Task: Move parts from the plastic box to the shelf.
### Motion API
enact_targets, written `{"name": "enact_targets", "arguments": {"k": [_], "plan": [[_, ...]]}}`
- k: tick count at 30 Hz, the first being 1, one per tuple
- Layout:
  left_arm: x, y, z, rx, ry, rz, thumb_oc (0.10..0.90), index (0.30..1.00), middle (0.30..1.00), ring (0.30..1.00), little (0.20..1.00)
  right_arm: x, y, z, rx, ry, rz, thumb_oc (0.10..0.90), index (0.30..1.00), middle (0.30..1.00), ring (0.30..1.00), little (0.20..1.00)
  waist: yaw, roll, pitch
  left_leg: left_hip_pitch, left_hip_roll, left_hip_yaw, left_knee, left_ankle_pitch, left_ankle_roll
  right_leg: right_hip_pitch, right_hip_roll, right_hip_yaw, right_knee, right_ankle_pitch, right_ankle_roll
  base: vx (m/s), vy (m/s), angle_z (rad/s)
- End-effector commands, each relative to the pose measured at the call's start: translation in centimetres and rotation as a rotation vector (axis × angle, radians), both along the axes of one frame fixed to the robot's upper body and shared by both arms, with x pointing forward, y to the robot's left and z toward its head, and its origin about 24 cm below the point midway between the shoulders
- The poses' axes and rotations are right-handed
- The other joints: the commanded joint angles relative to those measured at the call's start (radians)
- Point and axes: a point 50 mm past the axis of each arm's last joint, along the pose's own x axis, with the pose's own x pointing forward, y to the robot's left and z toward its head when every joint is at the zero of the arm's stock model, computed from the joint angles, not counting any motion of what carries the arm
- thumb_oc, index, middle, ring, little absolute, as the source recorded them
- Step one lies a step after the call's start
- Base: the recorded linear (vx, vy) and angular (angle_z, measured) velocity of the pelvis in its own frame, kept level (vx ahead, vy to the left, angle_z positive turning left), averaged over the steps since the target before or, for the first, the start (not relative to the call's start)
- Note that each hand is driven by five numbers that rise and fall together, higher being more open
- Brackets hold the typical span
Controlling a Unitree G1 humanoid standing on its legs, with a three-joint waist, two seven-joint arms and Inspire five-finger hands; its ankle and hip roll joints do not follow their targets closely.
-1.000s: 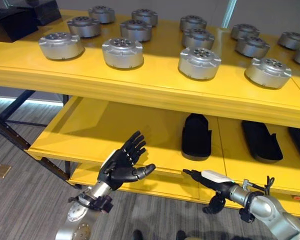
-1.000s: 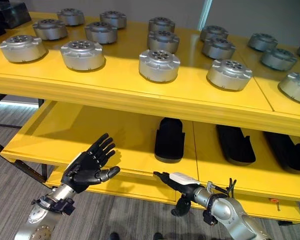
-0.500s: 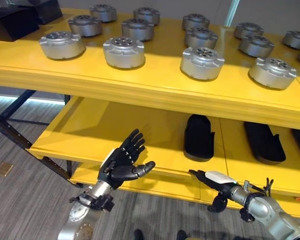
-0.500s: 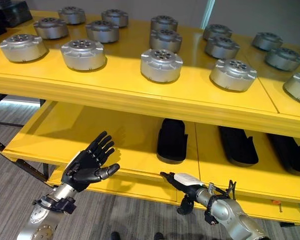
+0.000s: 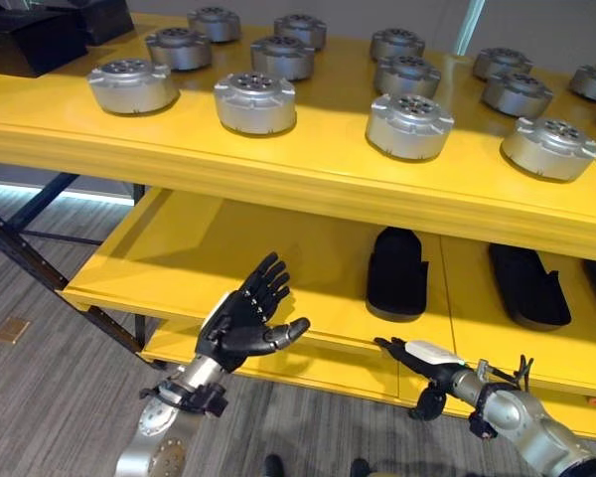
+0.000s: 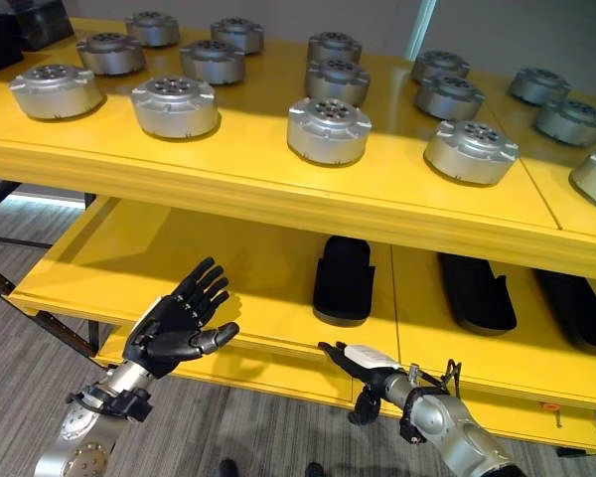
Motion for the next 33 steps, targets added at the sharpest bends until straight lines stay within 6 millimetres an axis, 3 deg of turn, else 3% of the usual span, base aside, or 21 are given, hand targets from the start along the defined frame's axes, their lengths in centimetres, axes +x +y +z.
{"name": "enact_targets", "arguments": {"k": [1, 9, 18, 33], "plan": [[2.0, -1.1, 4.8, -0.013, -0.272, -0.065, 0.9, 1.0, 1.0, 1.0, 1.0, 4.2, 0.6, 2.7, -0.027, -0.183, -0.002, 0.9, 1.0, 1.0, 1.0, 1.0, 0.048, 0.004, -0.007, 0.08, 0.058, 0.07, 0.019, -0.137, -0.012, -0.005, 0.004, -0.036, 0.042, -0.068, 0.019, 0.0, 0.0, 0.0], [1.9, -1.3, 4.7, -0.013, -0.272, -0.077, 0.9, 1.0, 1.0, 1.0, 1.0, 4.7, 1.2, 2.0, -0.023, -0.164, -0.044, 0.9, 1.0, 1.0, 1.0, 1.0, 0.062, 0.01, -0.006, 0.077, 0.06, 0.061, 0.023, -0.134, -0.016, -0.001, 0.005, -0.048, 0.045, -0.073, 0.013, 0.0, 0.0, 0.0], [2.3, -2.1, 4.5, -0.02, -0.231, -0.134, 0.9, 1.0, 1.0, 1.0, 1.0, 5.8, 0.5, 1.1, 0.01, -0.085, -0.149, 0.9, 1.0, 1.0, 1.0, 1.0, 0.077, 0.018, -0.005, 0.077, 0.062, 0.05, 0.03, -0.132, -0.019, 0.005, 0.009, -0.063, 0.052, -0.08, 0.005, 0.01, -0.022, 0.08], [2.2, -2.7, 3.9, -0.025, -0.201, -0.179, 0.9, 1.0, 1.0, 1.0, 1.0, 6.3, 0.3, 1.0, -0.022, -0.06, -0.156, 0.9, 1.0, 1.0, 1.0, 1.0, 0.08, 0.022, -0.005, 0.076, 0.064, 0.049, 0.034, -0.129, -0.021, 0.005, 0.011, -0.068, 0.059, -0.085, 0.0, 0.0, -0.004, 0.03]]}}
